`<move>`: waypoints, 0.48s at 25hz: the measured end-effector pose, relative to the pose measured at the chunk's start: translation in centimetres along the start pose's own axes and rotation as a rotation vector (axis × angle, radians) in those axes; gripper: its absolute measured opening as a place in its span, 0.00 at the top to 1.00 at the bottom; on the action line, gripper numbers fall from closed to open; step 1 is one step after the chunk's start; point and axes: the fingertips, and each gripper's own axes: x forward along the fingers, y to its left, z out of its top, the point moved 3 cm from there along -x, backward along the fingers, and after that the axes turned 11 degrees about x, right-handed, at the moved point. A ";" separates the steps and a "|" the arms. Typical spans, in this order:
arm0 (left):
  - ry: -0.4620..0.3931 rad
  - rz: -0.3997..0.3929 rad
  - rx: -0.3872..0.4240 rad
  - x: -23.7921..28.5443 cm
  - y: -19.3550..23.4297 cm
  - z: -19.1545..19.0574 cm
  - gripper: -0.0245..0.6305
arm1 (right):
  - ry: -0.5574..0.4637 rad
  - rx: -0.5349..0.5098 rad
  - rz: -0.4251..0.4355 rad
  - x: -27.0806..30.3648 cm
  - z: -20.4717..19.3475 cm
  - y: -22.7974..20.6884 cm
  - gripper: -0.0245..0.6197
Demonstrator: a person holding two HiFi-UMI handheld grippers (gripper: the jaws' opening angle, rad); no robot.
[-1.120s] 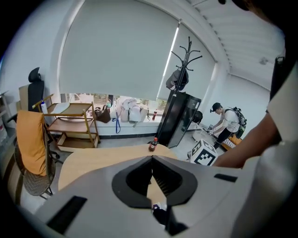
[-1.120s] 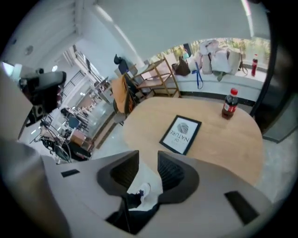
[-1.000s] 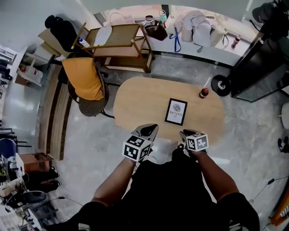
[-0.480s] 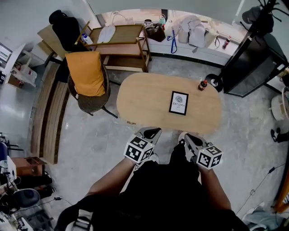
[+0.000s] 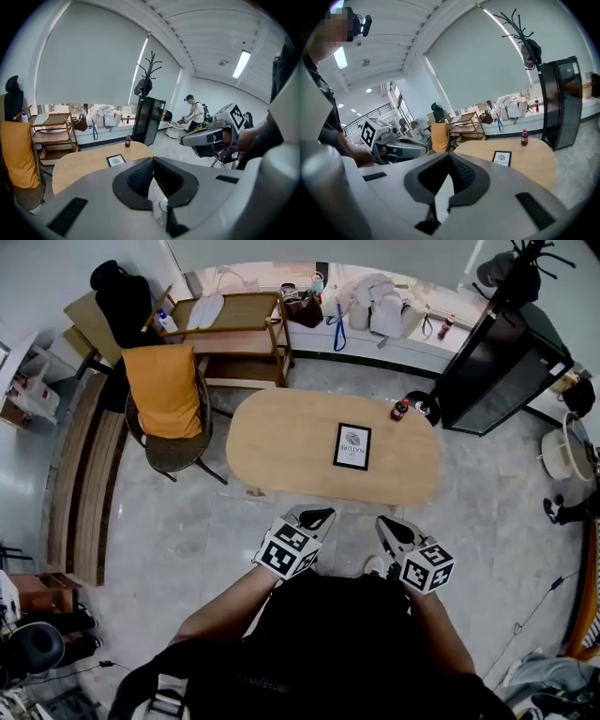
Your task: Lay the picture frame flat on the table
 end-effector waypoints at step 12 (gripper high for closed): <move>-0.063 0.115 -0.053 1.9 -3.9 3.0 0.96 | 0.028 -0.079 0.083 -5.2 1.6 -1.6 0.96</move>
